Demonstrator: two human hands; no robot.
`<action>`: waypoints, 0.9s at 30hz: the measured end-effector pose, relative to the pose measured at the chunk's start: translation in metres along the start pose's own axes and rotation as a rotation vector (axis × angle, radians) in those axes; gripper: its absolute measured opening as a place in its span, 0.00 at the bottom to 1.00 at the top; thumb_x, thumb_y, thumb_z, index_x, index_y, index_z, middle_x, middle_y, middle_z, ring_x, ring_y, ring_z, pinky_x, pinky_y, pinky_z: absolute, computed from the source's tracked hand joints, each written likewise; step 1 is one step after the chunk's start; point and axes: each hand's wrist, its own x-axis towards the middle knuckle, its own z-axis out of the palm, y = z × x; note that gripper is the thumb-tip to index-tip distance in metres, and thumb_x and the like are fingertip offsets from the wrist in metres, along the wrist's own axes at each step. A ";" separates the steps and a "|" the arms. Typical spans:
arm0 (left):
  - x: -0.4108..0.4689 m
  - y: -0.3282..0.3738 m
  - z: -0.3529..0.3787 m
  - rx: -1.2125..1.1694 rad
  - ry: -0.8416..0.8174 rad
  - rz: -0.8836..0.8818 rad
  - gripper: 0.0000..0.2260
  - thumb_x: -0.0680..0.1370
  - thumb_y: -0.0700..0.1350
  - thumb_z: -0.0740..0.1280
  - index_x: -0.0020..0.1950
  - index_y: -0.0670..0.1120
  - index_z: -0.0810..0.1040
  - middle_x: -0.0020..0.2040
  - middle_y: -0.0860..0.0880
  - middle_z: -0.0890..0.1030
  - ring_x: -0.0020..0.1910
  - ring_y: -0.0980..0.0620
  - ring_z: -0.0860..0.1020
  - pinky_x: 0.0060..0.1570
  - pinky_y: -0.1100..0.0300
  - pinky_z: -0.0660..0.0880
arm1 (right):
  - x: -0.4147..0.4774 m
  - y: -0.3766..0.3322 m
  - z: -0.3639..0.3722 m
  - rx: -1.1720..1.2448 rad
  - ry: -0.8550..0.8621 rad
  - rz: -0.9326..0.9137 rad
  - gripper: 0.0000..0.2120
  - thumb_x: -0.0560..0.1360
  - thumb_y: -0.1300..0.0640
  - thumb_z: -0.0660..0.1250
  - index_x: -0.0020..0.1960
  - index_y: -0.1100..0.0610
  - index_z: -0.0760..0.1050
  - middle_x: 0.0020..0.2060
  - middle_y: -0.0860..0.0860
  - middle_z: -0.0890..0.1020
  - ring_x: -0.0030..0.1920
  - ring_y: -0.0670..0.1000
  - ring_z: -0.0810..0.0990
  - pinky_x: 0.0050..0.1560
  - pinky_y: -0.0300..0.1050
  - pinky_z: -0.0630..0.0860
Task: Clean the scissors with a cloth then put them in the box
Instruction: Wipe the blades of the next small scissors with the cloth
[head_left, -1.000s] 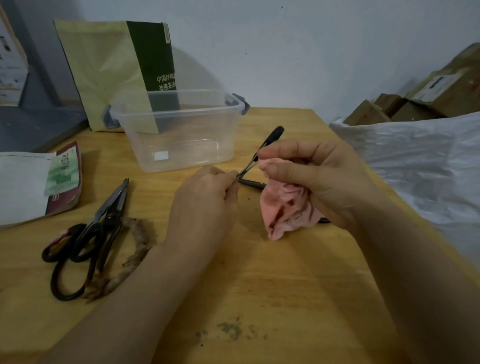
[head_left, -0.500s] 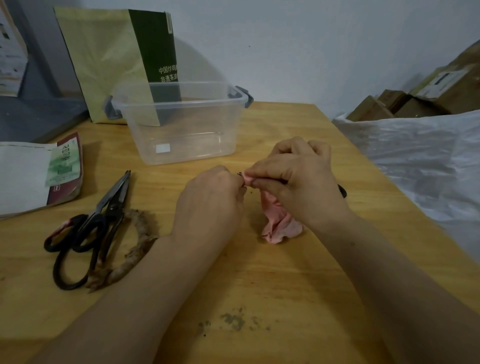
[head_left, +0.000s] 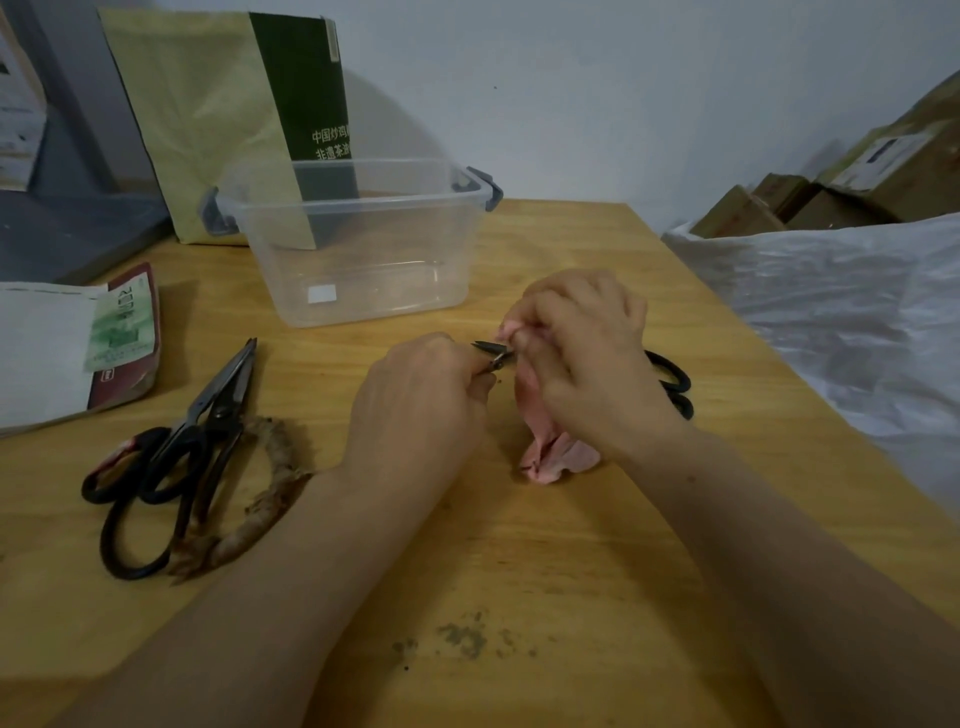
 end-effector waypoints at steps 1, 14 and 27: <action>0.000 -0.001 0.000 -0.010 0.003 -0.016 0.11 0.79 0.47 0.63 0.56 0.48 0.82 0.45 0.47 0.79 0.46 0.45 0.75 0.38 0.56 0.64 | 0.000 -0.001 -0.002 0.054 0.061 0.033 0.07 0.76 0.56 0.61 0.46 0.50 0.78 0.50 0.46 0.76 0.57 0.47 0.67 0.59 0.37 0.54; 0.003 -0.008 0.003 -0.044 0.141 0.026 0.14 0.77 0.41 0.67 0.62 0.45 0.78 0.53 0.46 0.79 0.53 0.47 0.74 0.48 0.62 0.63 | 0.011 0.000 -0.023 0.860 0.078 0.973 0.18 0.73 0.41 0.67 0.47 0.57 0.79 0.37 0.51 0.83 0.39 0.49 0.81 0.43 0.45 0.77; 0.013 -0.001 -0.010 -1.180 0.136 -0.655 0.30 0.69 0.33 0.73 0.69 0.44 0.69 0.47 0.56 0.81 0.42 0.63 0.78 0.33 0.76 0.72 | 0.003 -0.005 -0.016 1.113 -0.255 0.871 0.10 0.73 0.56 0.70 0.45 0.64 0.78 0.38 0.59 0.85 0.38 0.48 0.83 0.42 0.37 0.77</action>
